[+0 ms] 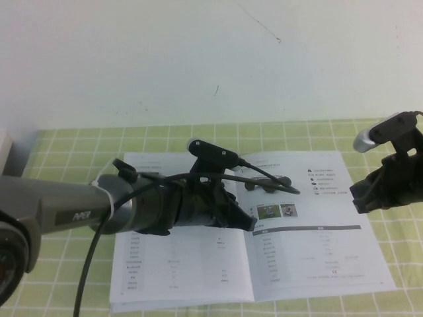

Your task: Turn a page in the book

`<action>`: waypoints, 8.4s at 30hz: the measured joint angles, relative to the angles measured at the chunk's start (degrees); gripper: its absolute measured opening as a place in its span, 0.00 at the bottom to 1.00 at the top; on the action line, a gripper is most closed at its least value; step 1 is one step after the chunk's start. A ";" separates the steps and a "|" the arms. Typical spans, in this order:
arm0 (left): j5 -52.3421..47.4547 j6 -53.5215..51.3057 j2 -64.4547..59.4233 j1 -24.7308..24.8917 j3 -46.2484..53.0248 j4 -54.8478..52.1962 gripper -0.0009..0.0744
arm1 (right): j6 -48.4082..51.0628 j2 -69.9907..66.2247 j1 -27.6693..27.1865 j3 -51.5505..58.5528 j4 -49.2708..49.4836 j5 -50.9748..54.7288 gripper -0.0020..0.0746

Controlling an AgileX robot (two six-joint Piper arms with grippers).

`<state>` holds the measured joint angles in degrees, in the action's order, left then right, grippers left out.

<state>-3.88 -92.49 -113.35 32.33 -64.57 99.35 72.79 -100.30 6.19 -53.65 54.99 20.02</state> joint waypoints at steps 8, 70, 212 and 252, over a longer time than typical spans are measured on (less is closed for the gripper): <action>-0.86 3.13 -0.65 -0.10 0.89 0.00 0.01 | 9.63 -1.74 0.50 0.00 8.30 -1.98 0.02; 5.49 -3.27 61.60 -0.35 20.77 0.49 0.01 | 14.72 39.74 4.37 13.62 27.00 -1.85 0.02; -12.95 93.43 113.79 -35.39 65.91 -92.84 0.01 | -60.70 100.98 -15.77 54.89 -55.58 0.51 0.02; -13.54 93.43 113.93 -35.28 65.91 -93.19 0.01 | -60.74 100.98 -15.77 54.89 -55.66 0.51 0.02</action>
<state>-17.43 0.94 0.58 -2.95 1.34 6.17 12.05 0.68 -9.58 1.24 -0.66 20.53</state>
